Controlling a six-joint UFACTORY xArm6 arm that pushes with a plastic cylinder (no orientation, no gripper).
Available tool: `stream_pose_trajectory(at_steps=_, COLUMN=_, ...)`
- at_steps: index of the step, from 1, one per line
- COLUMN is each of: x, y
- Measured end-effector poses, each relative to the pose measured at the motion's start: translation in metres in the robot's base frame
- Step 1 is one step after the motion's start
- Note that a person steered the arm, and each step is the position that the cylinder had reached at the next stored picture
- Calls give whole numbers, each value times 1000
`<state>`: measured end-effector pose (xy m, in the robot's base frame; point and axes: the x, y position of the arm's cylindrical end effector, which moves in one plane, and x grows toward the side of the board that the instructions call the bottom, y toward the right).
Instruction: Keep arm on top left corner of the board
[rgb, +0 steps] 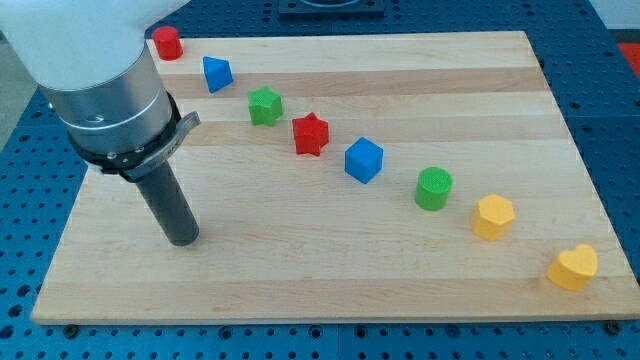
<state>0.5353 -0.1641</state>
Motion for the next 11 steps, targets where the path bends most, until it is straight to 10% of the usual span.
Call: stream_pose_trajectory(at_steps=11, x=-317, y=-141)
